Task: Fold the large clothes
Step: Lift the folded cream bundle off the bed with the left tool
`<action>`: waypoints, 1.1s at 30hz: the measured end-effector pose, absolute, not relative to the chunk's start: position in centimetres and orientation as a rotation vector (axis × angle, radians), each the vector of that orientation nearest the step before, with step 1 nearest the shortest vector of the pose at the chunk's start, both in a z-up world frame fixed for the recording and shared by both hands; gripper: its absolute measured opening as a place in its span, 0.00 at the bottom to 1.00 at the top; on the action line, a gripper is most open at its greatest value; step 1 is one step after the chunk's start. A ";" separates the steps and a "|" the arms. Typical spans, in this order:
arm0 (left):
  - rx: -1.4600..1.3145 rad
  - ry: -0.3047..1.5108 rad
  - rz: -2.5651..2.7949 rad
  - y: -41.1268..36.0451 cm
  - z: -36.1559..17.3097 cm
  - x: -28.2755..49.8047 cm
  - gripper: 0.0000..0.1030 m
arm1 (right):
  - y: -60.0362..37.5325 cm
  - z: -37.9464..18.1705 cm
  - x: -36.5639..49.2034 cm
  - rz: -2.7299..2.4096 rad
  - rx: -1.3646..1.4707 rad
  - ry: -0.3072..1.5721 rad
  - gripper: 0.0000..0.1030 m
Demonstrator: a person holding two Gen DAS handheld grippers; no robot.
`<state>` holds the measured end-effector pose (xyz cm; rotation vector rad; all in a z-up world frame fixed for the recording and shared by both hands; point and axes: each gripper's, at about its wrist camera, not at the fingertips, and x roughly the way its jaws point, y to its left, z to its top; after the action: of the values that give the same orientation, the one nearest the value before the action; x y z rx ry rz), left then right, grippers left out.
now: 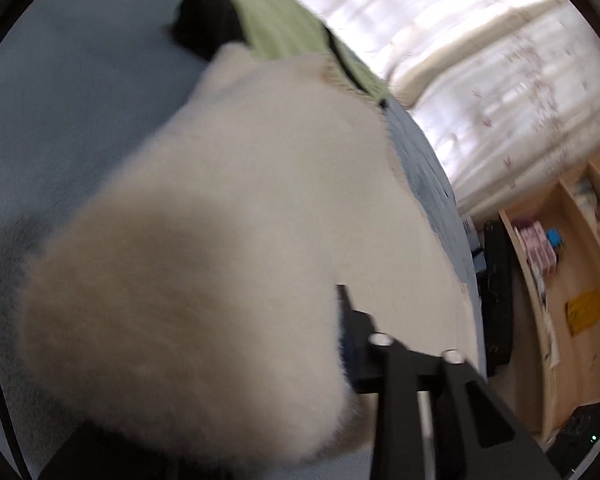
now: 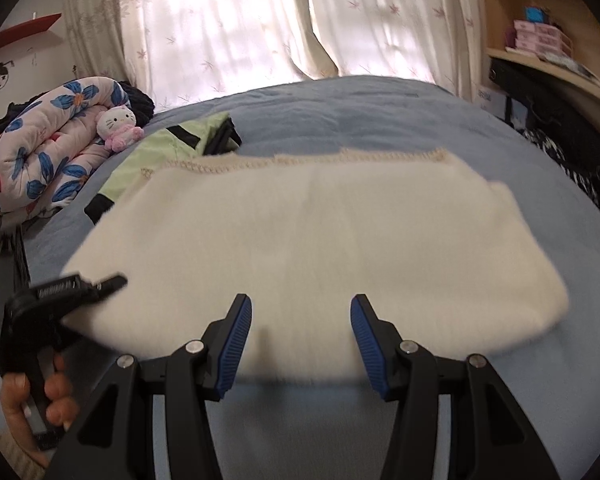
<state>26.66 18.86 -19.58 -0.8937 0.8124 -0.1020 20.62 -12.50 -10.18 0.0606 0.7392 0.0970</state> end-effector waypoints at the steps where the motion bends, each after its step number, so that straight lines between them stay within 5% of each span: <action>1: -0.931 0.805 -0.103 19.3 -19.8 26.6 0.36 | -12.3 -10.0 21.5 0.102 0.059 0.729 0.50; 7: -0.956 0.793 -0.062 19.8 -19.5 27.7 0.37 | -10.1 -13.0 26.7 0.173 0.033 0.812 0.21; 12: -0.842 0.730 -0.018 19.0 -16.8 27.7 0.22 | -8.5 -14.8 26.8 0.154 -0.044 0.800 0.22; 26: -0.219 0.488 -0.241 0.3 -1.0 29.1 0.18 | -15.4 -14.9 26.3 0.360 0.398 0.903 0.21; 33: -0.125 0.582 -0.495 -14.8 -3.1 31.1 0.18 | -29.5 -13.3 18.8 0.016 0.509 0.863 0.19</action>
<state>31.13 -14.80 -3.05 -0.1252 0.5822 -0.4947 18.80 -29.53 -13.31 0.5094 0.8635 0.0157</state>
